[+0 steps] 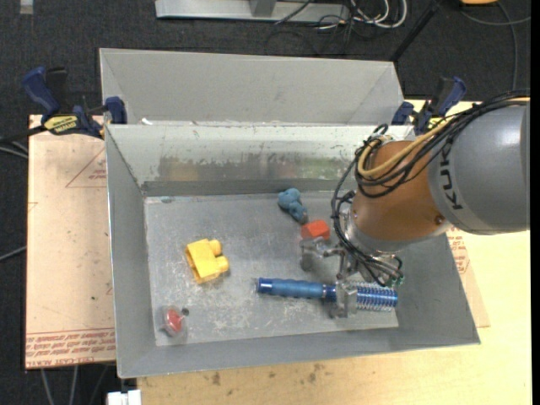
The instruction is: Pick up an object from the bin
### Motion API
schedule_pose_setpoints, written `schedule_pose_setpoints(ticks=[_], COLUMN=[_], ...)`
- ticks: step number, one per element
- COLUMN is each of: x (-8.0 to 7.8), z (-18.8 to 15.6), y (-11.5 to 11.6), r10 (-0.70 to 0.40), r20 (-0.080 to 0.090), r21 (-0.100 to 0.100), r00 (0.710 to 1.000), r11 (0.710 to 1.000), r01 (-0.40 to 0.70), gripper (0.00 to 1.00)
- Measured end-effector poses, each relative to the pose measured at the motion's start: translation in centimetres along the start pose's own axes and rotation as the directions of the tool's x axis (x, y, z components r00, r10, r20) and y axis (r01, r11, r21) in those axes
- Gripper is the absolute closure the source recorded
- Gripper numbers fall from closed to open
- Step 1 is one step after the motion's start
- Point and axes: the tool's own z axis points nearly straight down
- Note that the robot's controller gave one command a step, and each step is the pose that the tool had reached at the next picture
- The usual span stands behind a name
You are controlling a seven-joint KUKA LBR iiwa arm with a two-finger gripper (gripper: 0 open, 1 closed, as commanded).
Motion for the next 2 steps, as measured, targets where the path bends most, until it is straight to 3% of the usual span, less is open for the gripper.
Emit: schedule_pose_setpoints(ticks=[1,2], x=[1.4,2.6], z=[-3.2,-3.1], y=[0.0,-7.0], r10=[0.084,0.135], r20=[0.004,0.006], r21=[0.003,0.007], r00=[0.996,0.991], r11=[0.996,0.991], r01=[-0.084,-0.135], gripper=[0.0,0.0])
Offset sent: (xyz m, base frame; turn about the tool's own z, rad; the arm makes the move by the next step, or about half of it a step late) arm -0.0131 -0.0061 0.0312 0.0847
